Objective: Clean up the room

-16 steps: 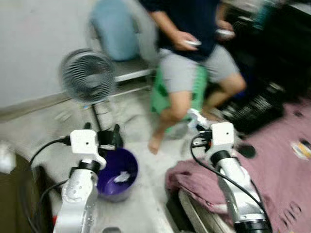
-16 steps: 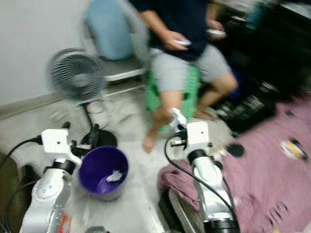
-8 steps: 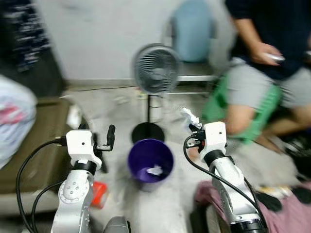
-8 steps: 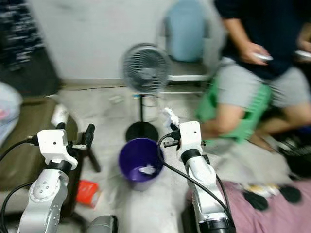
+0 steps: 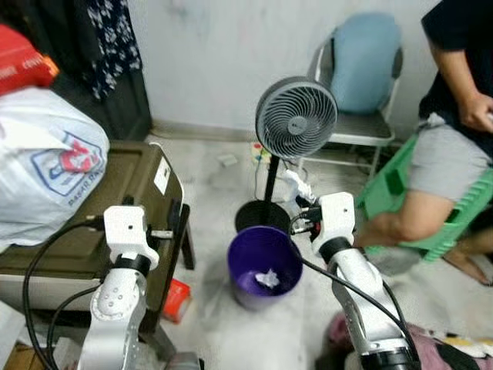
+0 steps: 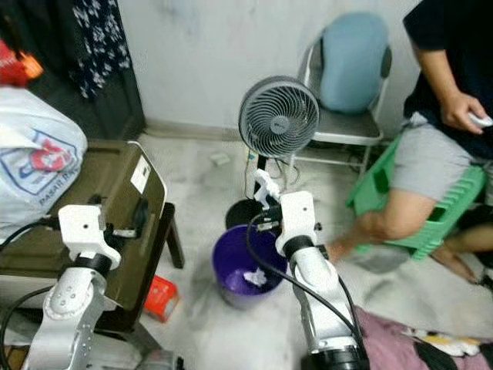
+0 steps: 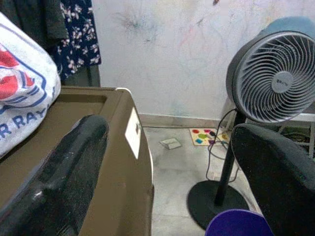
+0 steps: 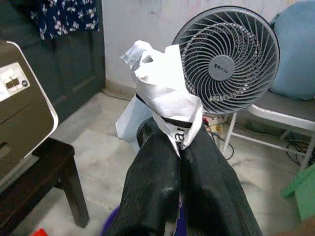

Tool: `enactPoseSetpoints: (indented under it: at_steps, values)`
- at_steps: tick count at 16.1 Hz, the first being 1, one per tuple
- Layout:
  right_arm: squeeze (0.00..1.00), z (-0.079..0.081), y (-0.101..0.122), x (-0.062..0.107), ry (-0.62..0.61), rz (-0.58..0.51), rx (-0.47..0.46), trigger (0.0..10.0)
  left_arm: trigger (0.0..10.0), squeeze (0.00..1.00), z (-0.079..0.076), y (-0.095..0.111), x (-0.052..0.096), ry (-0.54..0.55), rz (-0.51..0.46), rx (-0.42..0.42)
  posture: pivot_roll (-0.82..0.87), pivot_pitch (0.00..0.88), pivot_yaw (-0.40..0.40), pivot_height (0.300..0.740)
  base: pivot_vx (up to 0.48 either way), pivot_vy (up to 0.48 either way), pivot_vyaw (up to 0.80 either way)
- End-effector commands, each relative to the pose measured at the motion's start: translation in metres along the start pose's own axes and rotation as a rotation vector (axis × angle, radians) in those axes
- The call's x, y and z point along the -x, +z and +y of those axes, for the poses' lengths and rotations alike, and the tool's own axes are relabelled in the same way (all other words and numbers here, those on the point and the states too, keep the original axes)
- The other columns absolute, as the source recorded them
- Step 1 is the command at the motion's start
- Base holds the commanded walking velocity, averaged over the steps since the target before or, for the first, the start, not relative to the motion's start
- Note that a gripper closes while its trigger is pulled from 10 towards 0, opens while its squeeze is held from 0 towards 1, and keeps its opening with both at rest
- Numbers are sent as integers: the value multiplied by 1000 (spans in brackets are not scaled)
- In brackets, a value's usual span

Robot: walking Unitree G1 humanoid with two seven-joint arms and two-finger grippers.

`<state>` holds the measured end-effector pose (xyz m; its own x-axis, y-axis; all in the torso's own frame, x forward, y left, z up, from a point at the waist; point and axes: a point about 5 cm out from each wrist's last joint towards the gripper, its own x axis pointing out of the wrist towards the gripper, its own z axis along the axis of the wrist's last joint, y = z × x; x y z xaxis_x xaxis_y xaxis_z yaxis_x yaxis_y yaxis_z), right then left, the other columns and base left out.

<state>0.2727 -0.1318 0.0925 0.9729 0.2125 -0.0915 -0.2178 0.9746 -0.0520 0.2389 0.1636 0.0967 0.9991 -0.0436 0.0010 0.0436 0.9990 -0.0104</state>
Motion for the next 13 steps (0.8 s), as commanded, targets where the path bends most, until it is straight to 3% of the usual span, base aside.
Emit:
enactPoseSetpoints:
  at_steps: [1, 6, 12, 13]
  values:
    - [0, -6, 2, 0, -15, -4, 2, 10000, 10000, 0, -3, 0, -1, -10, 1, 0, 51, 0, -43, 740, 0, 0, 0]
    - [0, -7, 0, -2, -16, 7, -14, 10000, 10000, 0, -5, 1, -2, -20, -8, 7, 51, 0, -44, 740, 0, 0, 0]
    - [0, -8, -2, -2, -21, 16, -18, 10000, 10000, 0, -7, 2, -3, -31, -13, 16, 51, 0, -44, 740, 0, 0, -745]
    - [0, -8, -2, -2, -21, 16, -21, 10000, 10000, 0, -7, 2, -3, -33, -14, 16, 51, 0, -44, 740, 0, 0, 0]
